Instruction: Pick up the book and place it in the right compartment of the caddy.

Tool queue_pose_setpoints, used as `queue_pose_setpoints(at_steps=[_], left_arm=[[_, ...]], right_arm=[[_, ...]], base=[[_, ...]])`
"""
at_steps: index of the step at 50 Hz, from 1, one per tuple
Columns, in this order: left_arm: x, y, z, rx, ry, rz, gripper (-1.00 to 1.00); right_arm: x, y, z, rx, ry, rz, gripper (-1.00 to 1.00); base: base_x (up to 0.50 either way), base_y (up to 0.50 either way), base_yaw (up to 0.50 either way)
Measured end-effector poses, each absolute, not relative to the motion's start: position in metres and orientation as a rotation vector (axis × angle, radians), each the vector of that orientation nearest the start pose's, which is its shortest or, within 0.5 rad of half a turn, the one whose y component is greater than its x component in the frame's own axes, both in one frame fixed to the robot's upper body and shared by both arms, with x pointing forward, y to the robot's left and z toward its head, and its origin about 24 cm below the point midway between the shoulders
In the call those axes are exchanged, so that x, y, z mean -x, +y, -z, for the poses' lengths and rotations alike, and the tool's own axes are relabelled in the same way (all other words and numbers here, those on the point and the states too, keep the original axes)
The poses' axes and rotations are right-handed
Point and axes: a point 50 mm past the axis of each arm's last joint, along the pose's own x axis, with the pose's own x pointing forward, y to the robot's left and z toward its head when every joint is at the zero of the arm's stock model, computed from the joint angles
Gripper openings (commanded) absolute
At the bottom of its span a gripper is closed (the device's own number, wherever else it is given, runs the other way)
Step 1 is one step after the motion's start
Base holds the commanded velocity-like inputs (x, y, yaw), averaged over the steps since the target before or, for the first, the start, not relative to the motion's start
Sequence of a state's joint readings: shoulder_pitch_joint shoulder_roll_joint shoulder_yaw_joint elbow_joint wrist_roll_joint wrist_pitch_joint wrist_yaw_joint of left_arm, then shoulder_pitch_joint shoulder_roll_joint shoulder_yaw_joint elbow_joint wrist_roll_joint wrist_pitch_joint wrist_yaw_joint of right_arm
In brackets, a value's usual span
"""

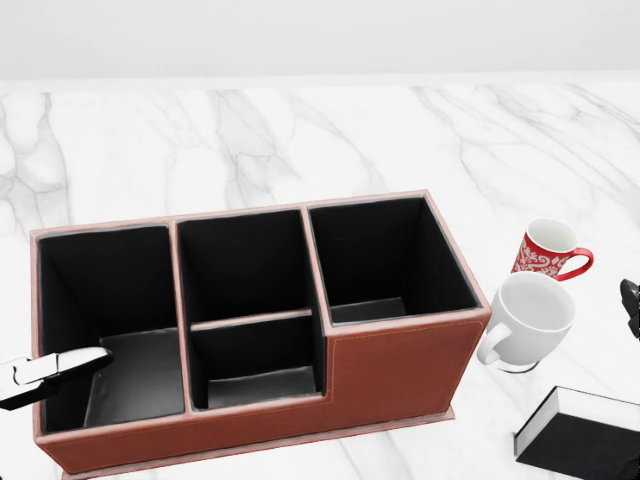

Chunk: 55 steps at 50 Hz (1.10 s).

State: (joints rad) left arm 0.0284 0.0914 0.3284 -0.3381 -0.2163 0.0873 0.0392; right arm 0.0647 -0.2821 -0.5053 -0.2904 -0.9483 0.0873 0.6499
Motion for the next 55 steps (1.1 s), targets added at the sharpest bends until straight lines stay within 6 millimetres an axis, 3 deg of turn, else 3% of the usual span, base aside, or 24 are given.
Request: queue_pose_setpoints(at_steps=[21, 55], left_arm=[[-0.229, 0.239, -0.113, 0.079, -0.264, -0.311, 1.0], [-0.229, 0.237, -0.114, 0.077, -0.267, -0.306, 1.0]], right_arm=[[-0.219, -0.313, -0.063, 1.152, 0.529, 0.066, 1.0], [-0.234, -0.317, -0.044, 1.165, 0.566, 0.052, 1.0]], base=[[0.0, 0.0, 0.0], [0.0, 0.0, 0.0]])
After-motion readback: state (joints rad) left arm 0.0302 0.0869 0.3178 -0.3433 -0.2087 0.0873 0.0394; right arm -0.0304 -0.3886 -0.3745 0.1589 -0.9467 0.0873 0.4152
